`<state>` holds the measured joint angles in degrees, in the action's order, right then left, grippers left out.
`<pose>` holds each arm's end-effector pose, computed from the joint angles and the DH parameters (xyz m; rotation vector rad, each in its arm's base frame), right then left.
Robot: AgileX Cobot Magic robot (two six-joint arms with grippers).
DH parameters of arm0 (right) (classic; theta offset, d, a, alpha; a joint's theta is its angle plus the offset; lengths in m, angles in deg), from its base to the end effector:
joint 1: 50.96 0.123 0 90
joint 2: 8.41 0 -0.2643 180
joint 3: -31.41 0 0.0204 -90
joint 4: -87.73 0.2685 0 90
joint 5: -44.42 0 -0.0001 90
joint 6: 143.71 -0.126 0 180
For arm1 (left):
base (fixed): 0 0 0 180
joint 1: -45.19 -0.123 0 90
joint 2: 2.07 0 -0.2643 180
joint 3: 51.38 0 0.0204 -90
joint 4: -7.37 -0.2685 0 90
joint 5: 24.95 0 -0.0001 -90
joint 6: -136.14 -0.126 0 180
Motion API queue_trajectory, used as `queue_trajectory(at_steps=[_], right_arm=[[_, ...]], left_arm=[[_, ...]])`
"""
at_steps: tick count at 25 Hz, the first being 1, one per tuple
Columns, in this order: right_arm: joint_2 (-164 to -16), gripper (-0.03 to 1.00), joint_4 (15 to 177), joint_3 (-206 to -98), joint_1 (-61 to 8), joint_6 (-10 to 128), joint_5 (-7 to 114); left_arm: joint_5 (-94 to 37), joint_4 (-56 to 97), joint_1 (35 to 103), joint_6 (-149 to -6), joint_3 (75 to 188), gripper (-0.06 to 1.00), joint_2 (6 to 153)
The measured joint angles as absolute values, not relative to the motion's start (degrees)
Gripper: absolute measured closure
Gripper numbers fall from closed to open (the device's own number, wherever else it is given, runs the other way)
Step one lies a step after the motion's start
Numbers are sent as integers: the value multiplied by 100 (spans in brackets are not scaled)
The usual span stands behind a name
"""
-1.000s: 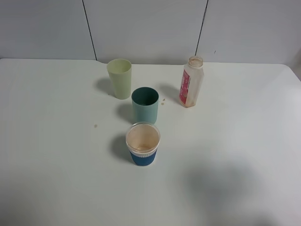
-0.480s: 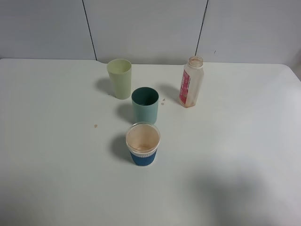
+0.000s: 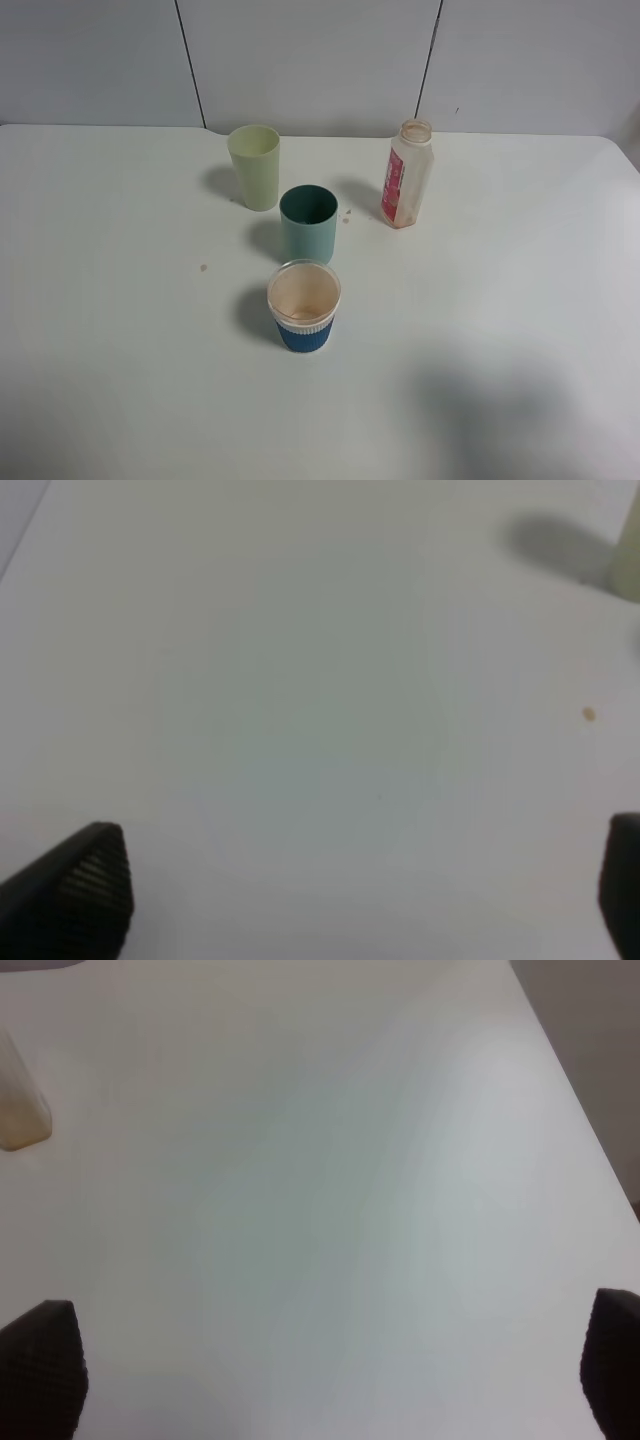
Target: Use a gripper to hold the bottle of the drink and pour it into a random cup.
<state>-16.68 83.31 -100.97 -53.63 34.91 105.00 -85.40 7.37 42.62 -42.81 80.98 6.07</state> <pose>0.0614 -0.0113 0.2725 0.0756 2.0306 -0.1063 0.0618 0.0028 0.2725 -0.0641 2.0276 0.0167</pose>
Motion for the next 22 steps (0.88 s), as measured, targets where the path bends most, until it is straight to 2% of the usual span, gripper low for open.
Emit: queue_trajectory(at_steps=[22], right_arm=[[-1668, -2, 8331, -10097, -5363, 3491, 10500]], left_arm=[[-8540, 737, 4262, -4281, 8098, 1, 607]])
